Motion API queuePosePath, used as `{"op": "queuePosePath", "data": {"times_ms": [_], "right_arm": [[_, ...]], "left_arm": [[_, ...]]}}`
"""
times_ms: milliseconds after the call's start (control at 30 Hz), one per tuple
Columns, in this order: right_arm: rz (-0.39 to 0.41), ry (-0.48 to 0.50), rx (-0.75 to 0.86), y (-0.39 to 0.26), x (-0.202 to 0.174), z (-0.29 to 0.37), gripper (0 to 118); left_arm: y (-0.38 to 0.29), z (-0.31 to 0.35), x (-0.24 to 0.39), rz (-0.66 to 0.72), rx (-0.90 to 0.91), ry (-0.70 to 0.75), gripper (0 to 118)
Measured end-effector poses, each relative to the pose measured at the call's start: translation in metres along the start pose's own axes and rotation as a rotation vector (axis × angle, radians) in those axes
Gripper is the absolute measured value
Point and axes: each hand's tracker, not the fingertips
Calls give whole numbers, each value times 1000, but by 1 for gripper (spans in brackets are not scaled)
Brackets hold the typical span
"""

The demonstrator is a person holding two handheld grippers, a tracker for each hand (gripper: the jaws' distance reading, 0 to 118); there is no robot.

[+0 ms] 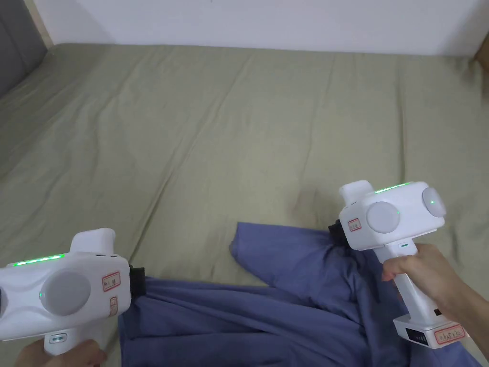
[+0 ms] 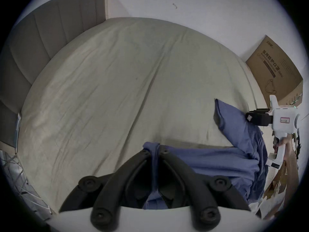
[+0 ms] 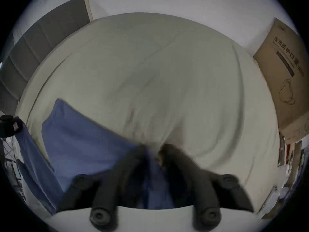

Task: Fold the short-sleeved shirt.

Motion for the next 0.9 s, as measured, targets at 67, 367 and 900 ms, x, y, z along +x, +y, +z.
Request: {"op": "queuePosePath", "data": {"times_ms": [67, 367, 900], "right_arm": [[-2, -23, 6, -1, -2, 6, 4], [-178, -20, 174, -5, 40, 113, 4], [-447, -121, 551, -68, 139, 359, 4]], "left_arm": [[0, 7, 0, 3, 4, 0, 5], [11, 71, -3, -47, 129, 23, 5], [63, 229, 21, -192, 489, 112, 5]]}}
